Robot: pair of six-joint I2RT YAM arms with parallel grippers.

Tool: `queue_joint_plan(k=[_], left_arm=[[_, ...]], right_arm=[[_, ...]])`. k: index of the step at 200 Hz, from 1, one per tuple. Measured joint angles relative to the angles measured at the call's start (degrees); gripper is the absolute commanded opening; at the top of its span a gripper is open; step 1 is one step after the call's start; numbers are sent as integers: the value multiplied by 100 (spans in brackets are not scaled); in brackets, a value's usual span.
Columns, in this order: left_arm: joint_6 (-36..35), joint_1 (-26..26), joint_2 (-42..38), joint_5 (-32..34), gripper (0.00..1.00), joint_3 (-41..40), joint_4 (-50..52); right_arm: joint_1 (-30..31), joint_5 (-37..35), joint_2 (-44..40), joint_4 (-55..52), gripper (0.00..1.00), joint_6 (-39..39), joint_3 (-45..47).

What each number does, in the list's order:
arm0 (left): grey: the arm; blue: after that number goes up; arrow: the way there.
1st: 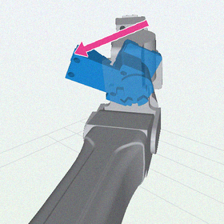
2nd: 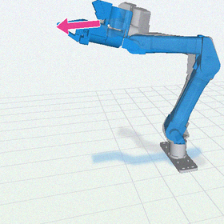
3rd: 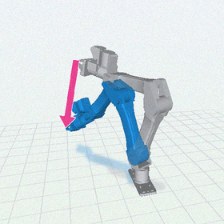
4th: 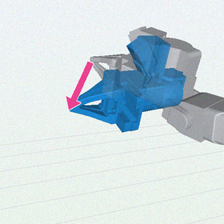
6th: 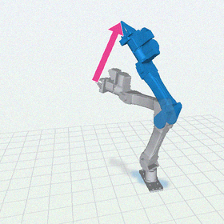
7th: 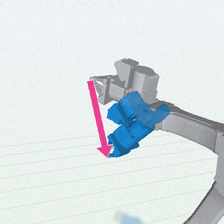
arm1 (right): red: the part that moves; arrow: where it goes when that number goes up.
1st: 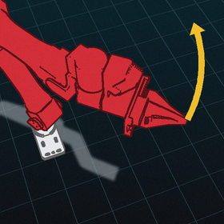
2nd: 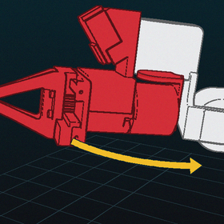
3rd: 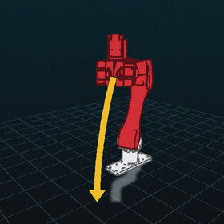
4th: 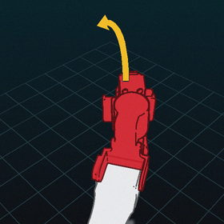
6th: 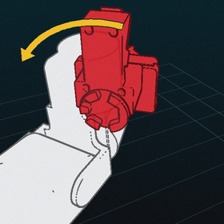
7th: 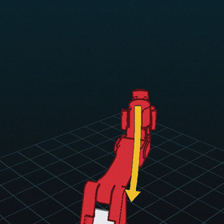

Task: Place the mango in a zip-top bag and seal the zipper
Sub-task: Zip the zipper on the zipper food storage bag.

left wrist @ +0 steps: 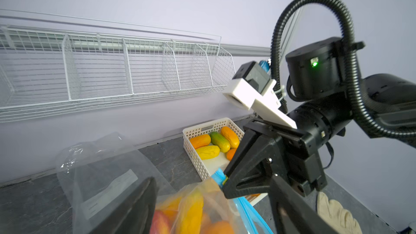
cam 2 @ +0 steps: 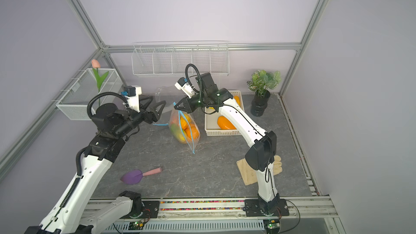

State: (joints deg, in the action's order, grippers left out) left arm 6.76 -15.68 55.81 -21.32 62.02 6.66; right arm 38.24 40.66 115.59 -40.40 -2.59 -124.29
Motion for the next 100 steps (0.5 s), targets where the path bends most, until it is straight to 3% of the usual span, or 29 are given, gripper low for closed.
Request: queue_joint_plan(k=[25, 66, 100], left_arm=[[-278, 2, 144, -170, 87, -24, -214], [-890, -2, 850, -1340, 86, 9, -306], [-1661, -149, 1884, -2083, 83, 798, 463]], right_arm=[[-52, 4, -435, -330, 7, 470, 476], [-494, 151, -1176, -542, 7, 896, 1176], [-763, 354, -1209, -654, 7, 1165, 1307]])
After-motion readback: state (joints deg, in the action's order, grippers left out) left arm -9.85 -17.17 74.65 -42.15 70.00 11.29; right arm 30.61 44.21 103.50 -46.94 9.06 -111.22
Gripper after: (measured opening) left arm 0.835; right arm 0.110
